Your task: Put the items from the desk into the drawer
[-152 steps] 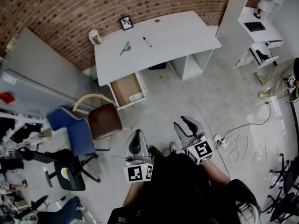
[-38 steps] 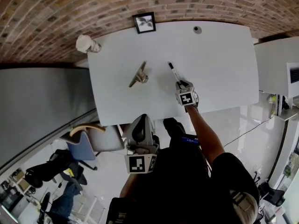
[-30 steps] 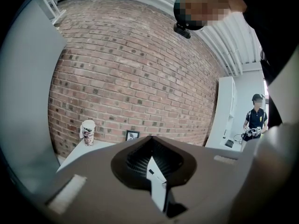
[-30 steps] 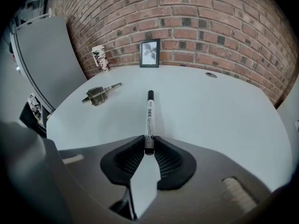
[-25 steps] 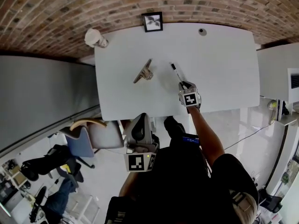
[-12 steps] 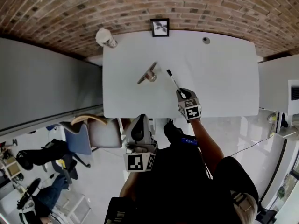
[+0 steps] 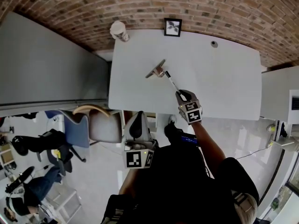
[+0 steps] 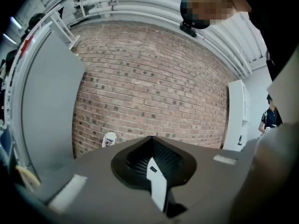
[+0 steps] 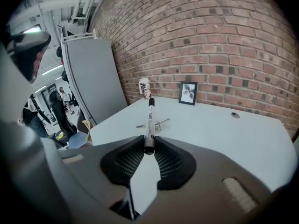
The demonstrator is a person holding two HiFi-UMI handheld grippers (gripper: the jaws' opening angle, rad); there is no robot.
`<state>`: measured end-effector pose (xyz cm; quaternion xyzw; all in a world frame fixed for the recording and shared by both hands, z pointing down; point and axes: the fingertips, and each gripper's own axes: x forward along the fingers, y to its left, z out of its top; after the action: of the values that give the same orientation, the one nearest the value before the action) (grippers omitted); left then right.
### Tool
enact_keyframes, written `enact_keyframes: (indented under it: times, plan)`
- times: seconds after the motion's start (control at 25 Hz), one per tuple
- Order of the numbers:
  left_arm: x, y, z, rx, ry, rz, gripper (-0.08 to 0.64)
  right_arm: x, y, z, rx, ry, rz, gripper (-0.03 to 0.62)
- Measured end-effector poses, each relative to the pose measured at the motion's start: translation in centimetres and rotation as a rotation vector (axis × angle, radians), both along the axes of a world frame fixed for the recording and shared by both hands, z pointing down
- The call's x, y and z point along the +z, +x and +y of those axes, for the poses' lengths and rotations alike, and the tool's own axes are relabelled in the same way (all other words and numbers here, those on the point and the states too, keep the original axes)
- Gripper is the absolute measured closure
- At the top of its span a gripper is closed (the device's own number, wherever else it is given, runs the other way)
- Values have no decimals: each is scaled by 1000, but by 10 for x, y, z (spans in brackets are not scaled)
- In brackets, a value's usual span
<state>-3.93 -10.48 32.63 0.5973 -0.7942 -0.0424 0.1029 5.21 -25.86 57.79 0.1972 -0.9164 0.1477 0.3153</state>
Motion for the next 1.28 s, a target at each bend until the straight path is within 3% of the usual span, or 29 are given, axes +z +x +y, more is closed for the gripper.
enact_keyframes:
  times: [0.64,1.28]
  plan:
    - [11,-56,132,-57,17,6,541,-10,-39,155,-74,4,-4,522]
    - [59,-81,190,-1,-13,64,541,62,-59,277,-154,-103,104,522]
